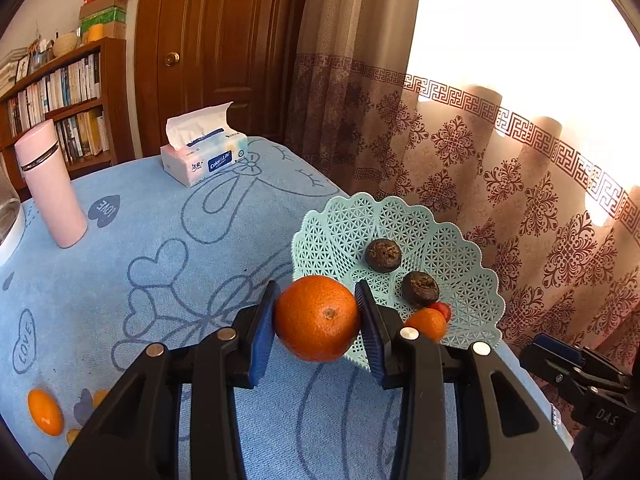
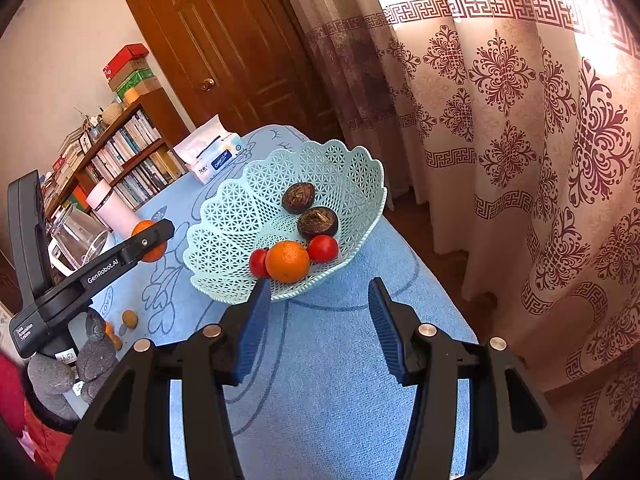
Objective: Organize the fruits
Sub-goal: 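Carry the orange into the basket and open the left tool, then move the left tool to another orange on the cloth and grasp it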
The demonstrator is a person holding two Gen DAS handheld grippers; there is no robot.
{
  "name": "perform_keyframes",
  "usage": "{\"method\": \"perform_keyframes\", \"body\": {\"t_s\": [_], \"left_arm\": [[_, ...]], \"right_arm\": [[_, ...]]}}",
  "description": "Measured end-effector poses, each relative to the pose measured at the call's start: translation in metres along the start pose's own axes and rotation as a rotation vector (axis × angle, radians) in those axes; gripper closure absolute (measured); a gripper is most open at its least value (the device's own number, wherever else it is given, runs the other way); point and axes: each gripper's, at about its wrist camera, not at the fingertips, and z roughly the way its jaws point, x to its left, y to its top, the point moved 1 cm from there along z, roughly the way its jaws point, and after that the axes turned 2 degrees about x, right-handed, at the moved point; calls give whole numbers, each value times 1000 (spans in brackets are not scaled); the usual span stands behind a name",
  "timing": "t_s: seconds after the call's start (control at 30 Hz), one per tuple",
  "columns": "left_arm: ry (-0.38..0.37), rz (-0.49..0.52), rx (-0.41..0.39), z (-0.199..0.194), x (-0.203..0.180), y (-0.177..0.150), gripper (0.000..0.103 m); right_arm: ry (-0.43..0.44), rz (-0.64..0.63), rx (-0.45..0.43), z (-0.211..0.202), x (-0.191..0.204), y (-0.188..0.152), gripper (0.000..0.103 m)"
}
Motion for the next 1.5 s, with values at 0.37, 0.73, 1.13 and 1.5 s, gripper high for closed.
{"method": "perform_keyframes", "body": {"t_s": [0.37,0.73,1.13,1.5], "left_arm": [[-2,25,24,16,-19,-2,59],[30,-62,-9,-3,17,-4,42],[94,-196,3,-23,69,-16,22],[165,-316,1,-47,124,-34,20]], "right_arm": [[9,23,7,-1,-9,-5,51],[29,-12,19,1,9,-8,51],[59,-52,45,7,35,-17,45],[88,-79,74,13,52,-27,44]]}}
